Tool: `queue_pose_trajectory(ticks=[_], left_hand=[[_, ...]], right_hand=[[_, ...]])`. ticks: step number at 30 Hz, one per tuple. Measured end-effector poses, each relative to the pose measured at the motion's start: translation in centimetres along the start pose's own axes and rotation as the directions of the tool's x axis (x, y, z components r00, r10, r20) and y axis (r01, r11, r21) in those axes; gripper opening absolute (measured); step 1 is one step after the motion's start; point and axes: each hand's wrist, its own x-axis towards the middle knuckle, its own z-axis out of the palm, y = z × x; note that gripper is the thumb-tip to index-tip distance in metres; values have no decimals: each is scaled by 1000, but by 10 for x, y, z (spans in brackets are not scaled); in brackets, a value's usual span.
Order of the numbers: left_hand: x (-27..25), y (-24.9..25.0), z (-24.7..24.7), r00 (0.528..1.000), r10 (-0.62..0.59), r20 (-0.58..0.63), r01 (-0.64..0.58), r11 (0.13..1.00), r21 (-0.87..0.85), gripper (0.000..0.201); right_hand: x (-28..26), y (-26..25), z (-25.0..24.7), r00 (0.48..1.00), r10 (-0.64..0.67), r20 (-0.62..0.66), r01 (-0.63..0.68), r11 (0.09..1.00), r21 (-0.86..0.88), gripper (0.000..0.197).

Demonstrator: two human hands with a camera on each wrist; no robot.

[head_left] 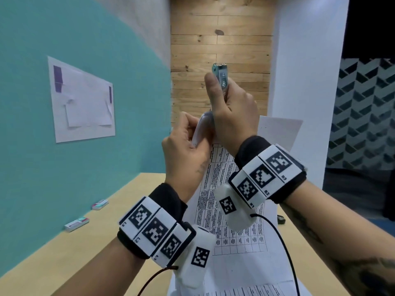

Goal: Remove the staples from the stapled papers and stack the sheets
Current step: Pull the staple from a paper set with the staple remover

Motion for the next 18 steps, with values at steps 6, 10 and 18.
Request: queue_pose_trajectory(ticks=[6, 10, 18], left_hand=[[-6, -3, -1, 998, 40, 45, -38, 999, -40, 29], [-7, -1, 2, 997, 39, 64, -36, 998, -43, 28], [-3, -3, -3, 993, -50, 103, 58, 995, -81, 11]], right_hand=[[3, 0, 5, 1000, 11, 10, -11, 998, 59, 46], [5, 4, 8, 999, 42, -8, -41, 993, 110, 49], [23, 4, -34, 952, 207, -226, -84, 885, 457, 30]])
